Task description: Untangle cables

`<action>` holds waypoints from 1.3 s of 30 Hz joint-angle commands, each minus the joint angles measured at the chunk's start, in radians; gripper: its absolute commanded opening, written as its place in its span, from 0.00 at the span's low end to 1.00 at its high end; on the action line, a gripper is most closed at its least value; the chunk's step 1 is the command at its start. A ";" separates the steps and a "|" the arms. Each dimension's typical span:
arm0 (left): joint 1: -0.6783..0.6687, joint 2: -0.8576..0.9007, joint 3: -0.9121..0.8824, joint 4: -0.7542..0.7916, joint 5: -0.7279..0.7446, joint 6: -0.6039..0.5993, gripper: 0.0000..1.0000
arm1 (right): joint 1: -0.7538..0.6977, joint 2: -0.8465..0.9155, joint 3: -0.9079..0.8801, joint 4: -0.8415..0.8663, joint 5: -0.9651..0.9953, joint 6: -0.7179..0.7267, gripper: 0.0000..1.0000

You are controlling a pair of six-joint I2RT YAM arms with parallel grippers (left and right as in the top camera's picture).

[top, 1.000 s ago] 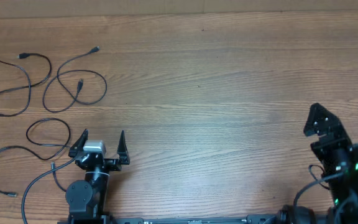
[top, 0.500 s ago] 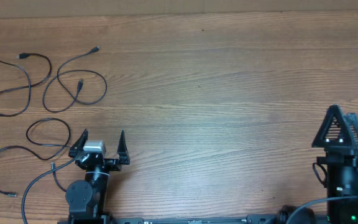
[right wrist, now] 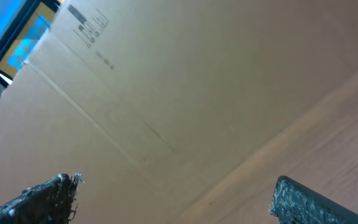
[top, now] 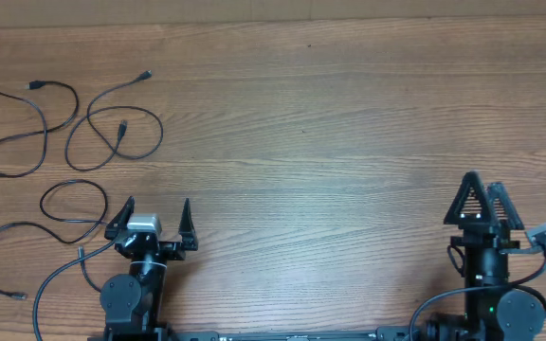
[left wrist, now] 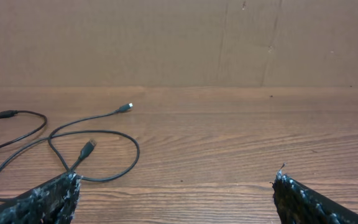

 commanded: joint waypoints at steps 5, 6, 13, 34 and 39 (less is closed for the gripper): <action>0.011 -0.011 -0.007 0.002 0.000 -0.021 1.00 | 0.082 -0.013 -0.091 -0.011 0.006 -0.002 1.00; 0.011 -0.011 -0.007 0.002 0.000 -0.021 1.00 | 0.109 -0.013 -0.095 -0.024 0.006 -0.002 1.00; 0.011 -0.011 -0.007 0.002 0.000 -0.021 0.99 | 0.146 -0.013 -0.118 -0.056 0.006 -0.002 1.00; 0.011 -0.011 -0.007 0.002 0.000 -0.021 0.99 | 0.154 -0.013 -0.205 -0.023 0.027 -0.698 1.00; 0.011 -0.011 -0.007 0.002 0.000 -0.021 0.99 | 0.154 -0.013 -0.205 -0.026 0.033 -0.794 1.00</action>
